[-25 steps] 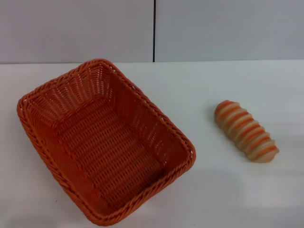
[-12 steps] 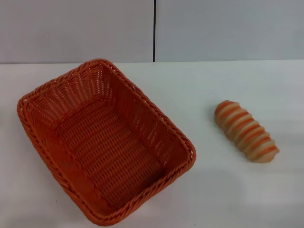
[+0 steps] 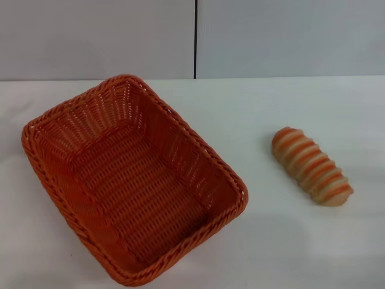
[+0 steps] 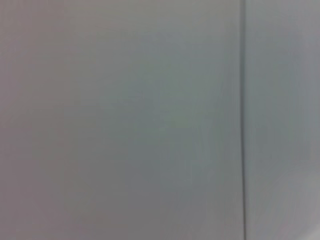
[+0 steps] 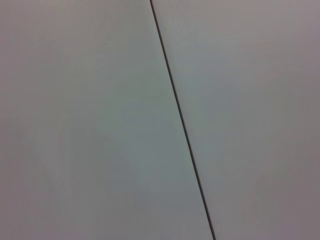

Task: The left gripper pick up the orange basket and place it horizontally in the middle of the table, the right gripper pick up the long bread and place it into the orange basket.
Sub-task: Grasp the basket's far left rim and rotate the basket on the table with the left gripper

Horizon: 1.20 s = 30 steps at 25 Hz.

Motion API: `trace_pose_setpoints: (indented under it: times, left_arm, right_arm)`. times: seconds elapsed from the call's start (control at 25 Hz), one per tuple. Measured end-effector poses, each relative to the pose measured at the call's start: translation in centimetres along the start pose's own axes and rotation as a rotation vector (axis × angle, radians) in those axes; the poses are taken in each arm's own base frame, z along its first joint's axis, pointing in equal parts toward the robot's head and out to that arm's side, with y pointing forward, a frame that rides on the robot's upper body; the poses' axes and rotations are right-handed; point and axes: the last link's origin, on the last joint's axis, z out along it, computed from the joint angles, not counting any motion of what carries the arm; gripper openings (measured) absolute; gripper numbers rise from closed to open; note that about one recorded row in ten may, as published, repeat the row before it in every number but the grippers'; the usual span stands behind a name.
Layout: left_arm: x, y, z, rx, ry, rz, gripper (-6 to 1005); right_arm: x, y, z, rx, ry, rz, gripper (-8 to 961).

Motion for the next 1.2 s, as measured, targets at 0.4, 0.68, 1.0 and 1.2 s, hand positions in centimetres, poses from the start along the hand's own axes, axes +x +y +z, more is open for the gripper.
trace_pose_setpoints:
  times: [0.4,0.68,1.0,1.2]
  left_arm:
    - [4.5,1.2,8.7,-0.130,-0.407,0.219,805]
    - [5.5,3.5,14.8,-0.185,-0.677,0.349,804]
    - [5.4,5.1,18.7,-0.177,-0.837,0.447,803]
    - [4.2,5.7,20.6,-0.182,-0.914,0.461,802]
  right_arm:
    - [0.1,0.4,0.5,-0.021,-0.001,0.011,435]
    - [0.2,0.6,0.5,-0.024,0.002,0.018,440]
    - [0.5,0.7,0.8,-0.016,0.014,0.024,446]
    - [1.0,0.7,1.1,-0.008,0.038,0.029,450]
